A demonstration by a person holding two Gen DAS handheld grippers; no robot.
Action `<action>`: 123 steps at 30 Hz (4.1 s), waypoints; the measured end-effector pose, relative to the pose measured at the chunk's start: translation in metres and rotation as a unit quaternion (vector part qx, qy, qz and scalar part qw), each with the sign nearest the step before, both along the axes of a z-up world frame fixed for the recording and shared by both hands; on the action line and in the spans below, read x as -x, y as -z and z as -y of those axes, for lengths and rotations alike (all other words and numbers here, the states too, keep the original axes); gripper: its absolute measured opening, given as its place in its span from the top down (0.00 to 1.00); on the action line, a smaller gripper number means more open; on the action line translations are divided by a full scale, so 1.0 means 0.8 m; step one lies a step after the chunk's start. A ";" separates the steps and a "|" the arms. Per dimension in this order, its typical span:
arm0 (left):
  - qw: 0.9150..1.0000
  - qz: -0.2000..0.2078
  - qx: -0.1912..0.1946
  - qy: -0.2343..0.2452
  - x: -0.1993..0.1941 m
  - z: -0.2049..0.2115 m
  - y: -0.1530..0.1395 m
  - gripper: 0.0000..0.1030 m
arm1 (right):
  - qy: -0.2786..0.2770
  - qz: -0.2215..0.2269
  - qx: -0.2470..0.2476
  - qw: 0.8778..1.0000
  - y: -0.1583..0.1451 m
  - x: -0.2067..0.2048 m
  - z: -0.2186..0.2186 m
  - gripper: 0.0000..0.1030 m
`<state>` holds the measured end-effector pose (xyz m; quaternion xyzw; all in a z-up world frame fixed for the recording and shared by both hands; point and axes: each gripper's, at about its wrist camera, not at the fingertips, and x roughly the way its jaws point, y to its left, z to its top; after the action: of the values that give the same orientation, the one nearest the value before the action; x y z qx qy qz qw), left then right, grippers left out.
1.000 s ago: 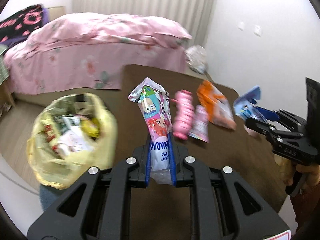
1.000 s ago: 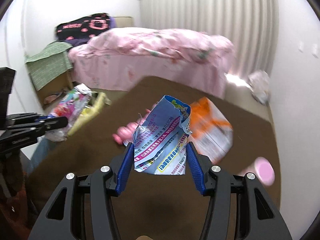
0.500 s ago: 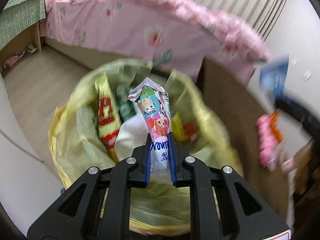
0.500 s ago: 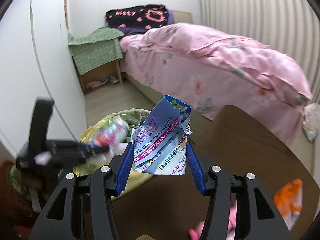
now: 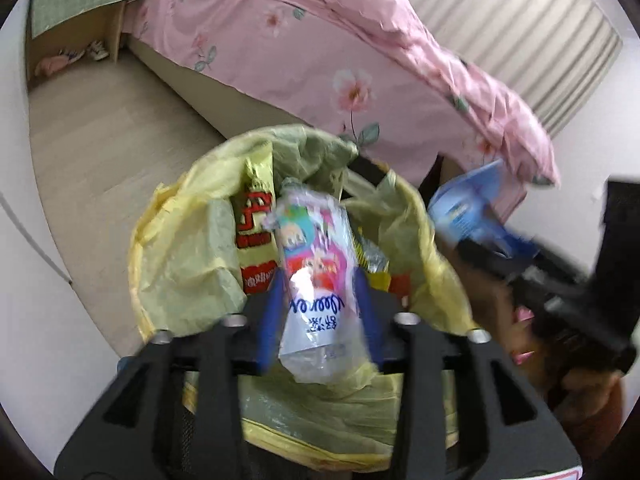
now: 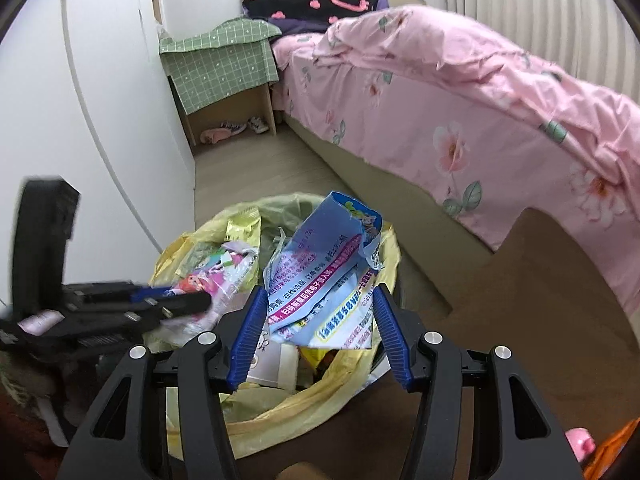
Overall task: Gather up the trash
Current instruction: 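Open both tools to drop the wrappers into the yellow bag, then move both tools back to the table toward the orange plastic bag, then grasp the orange plastic bag with the left tool and lift it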
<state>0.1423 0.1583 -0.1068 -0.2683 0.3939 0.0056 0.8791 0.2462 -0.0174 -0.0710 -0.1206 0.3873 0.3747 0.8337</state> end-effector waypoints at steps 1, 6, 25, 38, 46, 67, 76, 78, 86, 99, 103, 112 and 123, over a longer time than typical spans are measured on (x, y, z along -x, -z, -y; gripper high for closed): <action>1.000 0.006 0.000 -0.004 0.004 0.001 -0.005 0.56 | -0.004 -0.004 0.004 1.000 0.004 0.000 -0.001 0.44; 1.000 0.021 -0.019 -0.012 0.008 0.005 -0.026 0.47 | -0.001 0.011 0.008 1.000 0.003 0.019 0.010 0.40; 0.980 0.077 -0.099 0.154 0.014 0.201 -0.083 0.40 | 0.245 0.063 0.002 0.968 -0.026 0.132 0.294 0.40; 0.954 0.066 -0.158 0.244 0.032 0.314 -0.078 0.40 | 0.262 0.046 -0.012 0.964 0.024 0.091 0.358 0.58; 0.949 0.066 -0.166 0.259 0.036 0.330 -0.077 0.40 | 0.229 0.039 -0.009 0.972 0.030 0.120 0.348 0.70; 0.939 0.007 -0.085 0.333 -0.041 0.481 -0.012 0.70 | 0.367 0.039 -0.038 0.928 0.031 0.294 0.461 0.69; 0.953 0.079 -0.104 0.274 0.037 0.355 -0.099 0.72 | 0.348 0.048 -0.060 0.934 0.019 0.269 0.425 0.68; 0.962 0.077 -0.113 0.237 0.054 0.313 -0.102 0.71 | 0.333 0.046 -0.062 0.940 0.017 0.257 0.407 0.68; 0.979 0.055 -0.117 0.156 0.074 0.217 -0.087 0.71 | 0.266 0.041 -0.043 0.962 0.018 0.186 0.299 0.68; 0.970 0.050 -0.100 0.216 0.105 0.235 -0.068 0.71 | 0.299 0.090 0.128 0.941 0.038 0.174 0.295 0.69; 0.970 0.049 -0.101 0.214 0.104 0.240 -0.064 0.71 | 0.319 0.072 0.080 0.942 0.030 0.190 0.332 0.69; 0.969 0.036 -0.130 0.207 0.106 0.234 -0.057 0.71 | 0.259 0.065 0.030 0.963 0.017 0.149 0.264 0.68; 0.968 0.027 -0.113 0.224 0.107 0.238 -0.050 0.69 | 0.244 0.088 0.149 0.954 0.035 0.157 0.278 0.69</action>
<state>0.0570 -0.0325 -0.0670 -0.0722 0.4169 -0.1544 0.8928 0.1206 -0.2394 -0.0986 -0.1776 0.3814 0.0861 0.9031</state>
